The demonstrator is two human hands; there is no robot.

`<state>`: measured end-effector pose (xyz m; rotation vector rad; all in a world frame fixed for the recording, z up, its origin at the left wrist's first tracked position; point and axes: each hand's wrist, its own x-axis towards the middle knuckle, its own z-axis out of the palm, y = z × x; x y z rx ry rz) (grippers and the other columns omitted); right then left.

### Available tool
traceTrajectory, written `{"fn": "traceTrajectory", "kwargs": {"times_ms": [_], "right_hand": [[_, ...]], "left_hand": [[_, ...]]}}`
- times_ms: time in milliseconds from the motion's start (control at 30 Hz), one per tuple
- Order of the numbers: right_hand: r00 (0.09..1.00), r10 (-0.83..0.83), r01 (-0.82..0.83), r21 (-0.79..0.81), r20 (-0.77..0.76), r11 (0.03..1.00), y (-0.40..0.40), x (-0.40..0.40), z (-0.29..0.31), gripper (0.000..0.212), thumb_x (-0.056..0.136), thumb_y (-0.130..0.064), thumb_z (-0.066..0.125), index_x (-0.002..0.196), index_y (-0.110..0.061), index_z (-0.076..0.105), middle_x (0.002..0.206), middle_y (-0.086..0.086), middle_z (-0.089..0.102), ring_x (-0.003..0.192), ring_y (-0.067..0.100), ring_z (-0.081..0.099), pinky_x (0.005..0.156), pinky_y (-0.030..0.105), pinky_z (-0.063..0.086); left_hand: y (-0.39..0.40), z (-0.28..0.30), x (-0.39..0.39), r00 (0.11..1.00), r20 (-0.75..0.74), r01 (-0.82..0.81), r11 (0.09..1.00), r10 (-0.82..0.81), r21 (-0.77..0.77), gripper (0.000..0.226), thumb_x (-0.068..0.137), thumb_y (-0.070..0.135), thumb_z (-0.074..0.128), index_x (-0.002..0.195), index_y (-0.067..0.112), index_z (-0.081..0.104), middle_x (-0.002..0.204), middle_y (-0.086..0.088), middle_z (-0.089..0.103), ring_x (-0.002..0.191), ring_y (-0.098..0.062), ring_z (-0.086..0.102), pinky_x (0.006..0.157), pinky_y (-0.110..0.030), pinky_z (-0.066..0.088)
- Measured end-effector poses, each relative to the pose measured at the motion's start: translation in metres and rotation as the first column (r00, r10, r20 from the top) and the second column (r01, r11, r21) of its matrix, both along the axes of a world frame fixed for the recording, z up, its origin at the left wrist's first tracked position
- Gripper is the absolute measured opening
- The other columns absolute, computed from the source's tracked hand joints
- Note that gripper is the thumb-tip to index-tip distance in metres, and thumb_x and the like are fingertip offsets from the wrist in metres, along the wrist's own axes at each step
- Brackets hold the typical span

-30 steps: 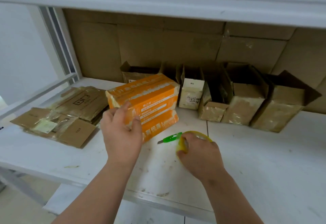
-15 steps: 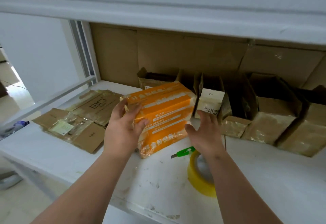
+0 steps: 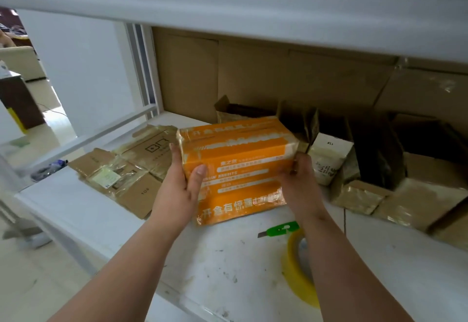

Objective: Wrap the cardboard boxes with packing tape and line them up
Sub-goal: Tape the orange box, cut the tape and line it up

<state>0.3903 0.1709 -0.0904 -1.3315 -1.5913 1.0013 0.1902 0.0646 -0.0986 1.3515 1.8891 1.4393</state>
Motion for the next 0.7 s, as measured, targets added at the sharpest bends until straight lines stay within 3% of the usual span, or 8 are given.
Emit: {"fn": "traceTrajectory", "kwargs": {"times_ms": [67,167,233,333,433,500,600,700], "right_hand": [[0.996,0.040,-0.038,0.032,-0.074,0.999,-0.004,0.000,0.002,0.033,0.099,-0.029,0.054,0.126,-0.041,0.039,0.130,-0.007,0.056,0.118,0.017,0.056,0.096,0.042,0.049],[0.973,0.119,-0.108,0.065,-0.197,0.992,-0.015,0.002,0.010,0.030,0.100,-0.028,0.055,0.120,-0.043,0.039,0.122,-0.015,0.059,0.110,0.006,0.059,0.083,0.024,0.050],[0.960,0.167,-0.156,0.065,-0.225,0.986,-0.021,0.005,0.015,0.032,0.098,-0.029,0.059,0.121,-0.042,0.041,0.124,-0.014,0.060,0.110,0.006,0.060,0.087,0.031,0.053],[0.956,0.210,-0.193,0.101,-0.203,0.976,-0.029,0.013,0.025,0.034,0.095,-0.024,0.064,0.121,-0.038,0.047,0.118,-0.017,0.064,0.107,0.002,0.063,0.087,0.034,0.055],[0.948,0.249,-0.223,0.147,-0.198,0.964,-0.039,0.026,0.036,0.038,0.092,-0.026,0.068,0.124,-0.037,0.051,0.115,-0.020,0.065,0.100,-0.005,0.064,0.074,0.018,0.054],[0.935,0.275,-0.243,0.161,-0.224,0.957,-0.046,0.035,0.042,0.044,0.090,-0.030,0.071,0.129,-0.040,0.052,0.121,-0.018,0.063,0.102,-0.002,0.065,0.074,0.018,0.054],[0.911,0.289,-0.252,0.160,-0.295,0.955,-0.056,0.050,0.046,0.046,0.090,-0.032,0.070,0.130,-0.041,0.052,0.121,-0.015,0.065,0.104,0.006,0.067,0.080,0.030,0.058],[0.889,0.271,-0.237,0.137,-0.370,0.962,-0.065,0.068,0.046,0.039,0.090,-0.041,0.068,0.125,-0.044,0.052,0.113,-0.015,0.070,0.098,0.012,0.071,0.080,0.040,0.060]], "left_hand": [[-0.003,0.009,0.001,0.999,-0.013,-0.037,0.998,0.038,0.044,0.077,0.092,0.059,0.041,0.158,0.029,0.013,0.120,0.017,0.065,0.108,-0.002,0.060,0.091,-0.027,0.046],[-0.010,0.022,0.006,0.985,0.115,-0.143,0.985,0.132,0.098,0.057,0.094,0.057,0.045,0.140,0.023,0.049,0.113,0.012,0.069,0.099,-0.004,0.065,0.092,-0.037,0.052],[-0.016,0.032,0.011,0.933,0.316,-0.219,0.969,0.172,0.118,0.032,0.097,0.049,0.049,0.115,0.026,0.064,0.102,0.008,0.074,0.088,-0.008,0.071,0.086,-0.040,0.054],[-0.028,0.046,0.017,0.835,0.494,-0.342,0.932,0.244,0.118,0.024,0.099,0.045,0.051,0.094,0.028,0.067,0.081,0.015,0.075,0.071,-0.002,0.071,0.074,-0.035,0.052],[-0.041,0.058,0.023,0.799,0.525,-0.420,0.897,0.292,0.141,0.027,0.098,0.048,0.051,0.089,0.028,0.067,0.071,0.019,0.073,0.064,0.002,0.069,0.071,-0.031,0.050],[-0.050,0.066,0.029,0.804,0.510,-0.440,0.882,0.305,0.167,0.028,0.097,0.050,0.052,0.086,0.028,0.066,0.067,0.020,0.071,0.061,0.004,0.068,0.067,-0.027,0.048],[-0.063,0.074,0.041,0.826,0.490,-0.414,0.891,0.280,0.189,0.031,0.095,0.054,0.052,0.084,0.028,0.068,0.071,0.017,0.073,0.074,-0.005,0.070,0.075,-0.032,0.052],[-0.075,0.076,0.052,0.864,0.478,-0.281,0.938,0.157,0.201,0.027,0.096,0.050,0.051,0.095,0.031,0.070,0.091,0.011,0.076,0.093,-0.014,0.072,0.093,-0.045,0.052]]}}
